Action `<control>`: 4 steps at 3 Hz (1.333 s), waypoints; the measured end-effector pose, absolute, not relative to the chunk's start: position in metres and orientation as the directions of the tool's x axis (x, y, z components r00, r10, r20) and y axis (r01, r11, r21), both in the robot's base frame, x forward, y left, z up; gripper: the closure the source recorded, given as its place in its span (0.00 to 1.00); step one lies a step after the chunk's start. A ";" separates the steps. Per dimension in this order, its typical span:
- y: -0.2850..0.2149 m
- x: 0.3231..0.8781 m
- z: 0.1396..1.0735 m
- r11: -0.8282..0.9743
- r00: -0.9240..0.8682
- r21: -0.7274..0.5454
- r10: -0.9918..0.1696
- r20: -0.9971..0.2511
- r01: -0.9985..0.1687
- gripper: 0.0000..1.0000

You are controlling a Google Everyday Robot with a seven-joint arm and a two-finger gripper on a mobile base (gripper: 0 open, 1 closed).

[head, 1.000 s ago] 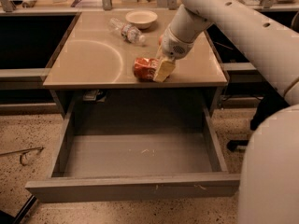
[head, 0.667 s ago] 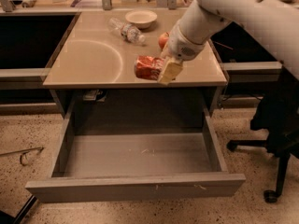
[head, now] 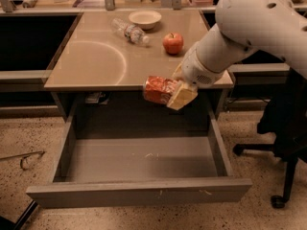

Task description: Place coke can into top drawer

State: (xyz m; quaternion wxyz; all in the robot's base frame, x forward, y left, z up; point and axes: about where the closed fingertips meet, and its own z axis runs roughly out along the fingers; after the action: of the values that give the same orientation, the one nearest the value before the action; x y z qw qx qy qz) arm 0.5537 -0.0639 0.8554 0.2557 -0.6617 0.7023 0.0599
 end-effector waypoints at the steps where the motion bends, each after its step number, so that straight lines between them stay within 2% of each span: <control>1: -0.063 0.554 0.855 0.115 0.008 -0.254 -0.899 -0.438 -0.960 1.00; 2: -0.058 0.548 0.837 0.109 0.023 -0.278 -0.902 -0.430 -0.954 1.00; 4: -0.035 0.502 0.738 0.064 0.048 -0.230 -0.892 -0.450 -0.971 1.00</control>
Offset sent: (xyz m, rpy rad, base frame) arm -0.0153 0.0123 -0.0543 -0.0215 -0.0679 0.0090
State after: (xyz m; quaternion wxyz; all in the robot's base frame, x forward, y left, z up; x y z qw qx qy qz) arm 0.5019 -0.0350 0.7378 0.2494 -0.6796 0.6853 0.0796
